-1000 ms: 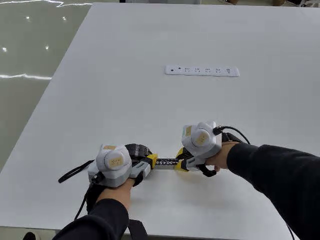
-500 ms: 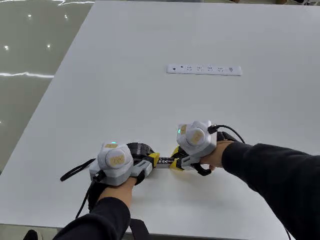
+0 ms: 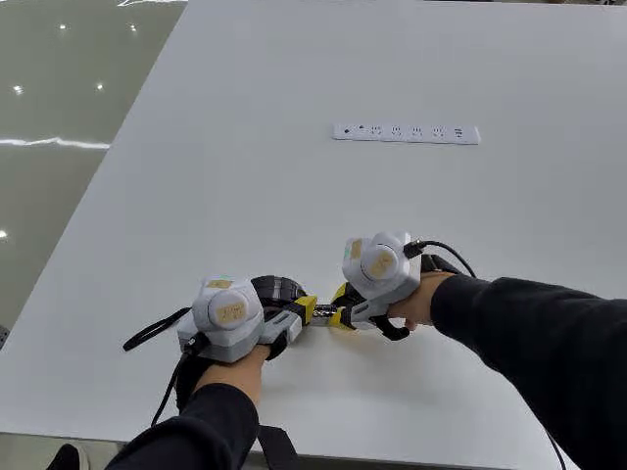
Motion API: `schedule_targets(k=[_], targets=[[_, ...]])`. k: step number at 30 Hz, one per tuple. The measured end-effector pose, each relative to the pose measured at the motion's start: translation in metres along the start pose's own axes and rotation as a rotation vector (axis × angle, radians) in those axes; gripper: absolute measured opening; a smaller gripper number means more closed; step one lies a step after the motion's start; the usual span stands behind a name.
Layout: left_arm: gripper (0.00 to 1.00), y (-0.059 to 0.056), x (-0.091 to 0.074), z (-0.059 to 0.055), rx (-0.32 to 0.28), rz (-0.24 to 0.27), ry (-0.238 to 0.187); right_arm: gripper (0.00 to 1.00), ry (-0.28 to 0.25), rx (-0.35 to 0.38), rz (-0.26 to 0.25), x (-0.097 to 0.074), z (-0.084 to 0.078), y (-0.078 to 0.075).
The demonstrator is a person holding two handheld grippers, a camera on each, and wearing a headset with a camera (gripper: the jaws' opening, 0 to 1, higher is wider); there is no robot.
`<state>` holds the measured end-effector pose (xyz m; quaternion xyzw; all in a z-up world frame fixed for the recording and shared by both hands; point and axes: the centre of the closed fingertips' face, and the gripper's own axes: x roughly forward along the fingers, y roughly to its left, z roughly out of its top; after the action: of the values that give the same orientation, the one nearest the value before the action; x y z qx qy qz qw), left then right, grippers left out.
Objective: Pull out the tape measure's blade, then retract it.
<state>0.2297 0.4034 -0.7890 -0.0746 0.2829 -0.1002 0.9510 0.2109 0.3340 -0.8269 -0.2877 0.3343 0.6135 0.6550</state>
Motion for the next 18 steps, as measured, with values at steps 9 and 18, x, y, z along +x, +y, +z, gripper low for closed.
schedule_targets(k=[9, 18], targets=[[0.59, 0.0, 0.0, 0.0, -0.003, -0.005, -0.001, 0.12, -0.011, 0.003, 0.007, 0.006, 0.008, 0.002], [0.59, 0.0, -0.001, 0.0, -0.004, -0.013, 0.0, 0.12, -0.023, -0.003, 0.022, 0.012, 0.02, 0.002]])
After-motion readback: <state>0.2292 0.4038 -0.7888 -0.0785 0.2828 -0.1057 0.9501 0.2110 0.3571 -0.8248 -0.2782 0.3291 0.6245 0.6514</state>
